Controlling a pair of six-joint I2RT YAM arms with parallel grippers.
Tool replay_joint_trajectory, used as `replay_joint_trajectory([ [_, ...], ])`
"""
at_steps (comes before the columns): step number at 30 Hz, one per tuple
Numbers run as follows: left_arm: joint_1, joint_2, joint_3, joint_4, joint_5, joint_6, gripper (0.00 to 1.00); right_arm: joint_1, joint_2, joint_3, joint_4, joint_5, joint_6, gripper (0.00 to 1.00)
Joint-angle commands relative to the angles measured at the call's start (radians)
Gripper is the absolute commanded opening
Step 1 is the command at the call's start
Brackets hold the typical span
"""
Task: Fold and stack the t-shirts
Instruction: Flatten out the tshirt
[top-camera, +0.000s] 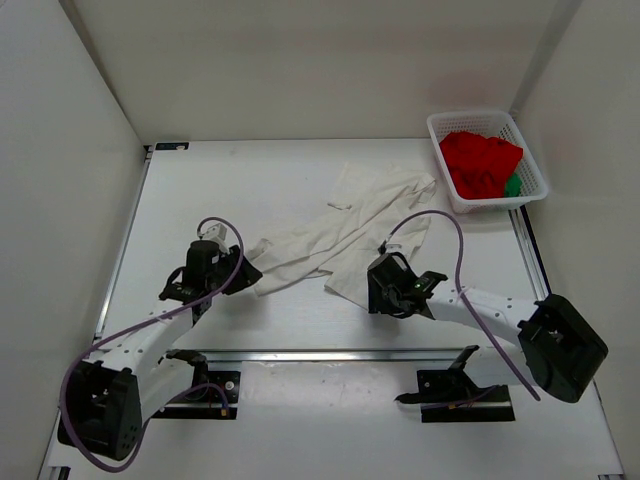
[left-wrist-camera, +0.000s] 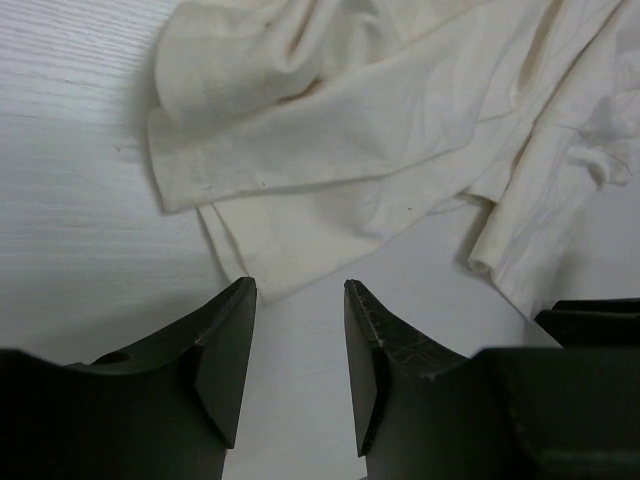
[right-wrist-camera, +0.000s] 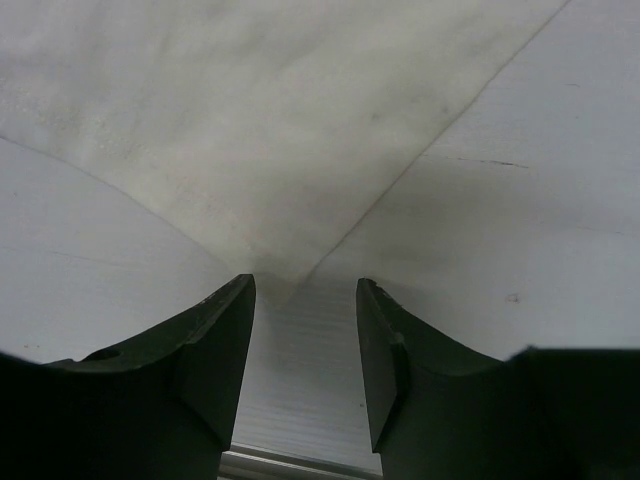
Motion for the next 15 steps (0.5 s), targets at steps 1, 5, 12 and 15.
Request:
replay_joint_trajectory([
  [1,-0.032,-0.036,-0.004,0.022,0.028,-0.007,0.51,0.03,0.025,0.055,-0.04,0.09,0.059,0.44],
  [5,-0.014,-0.039,-0.016,0.037,0.042,-0.005,0.51,0.048,0.068,0.05,-0.008,0.058,0.088,0.44],
  [12,-0.018,-0.03,-0.026,0.045,0.052,0.002,0.51,0.071,0.177,0.069,-0.026,0.098,0.105,0.34],
  [15,-0.009,-0.028,-0.024,0.042,0.045,0.002,0.5,0.062,0.163,0.044,-0.008,0.096,0.12,0.2],
])
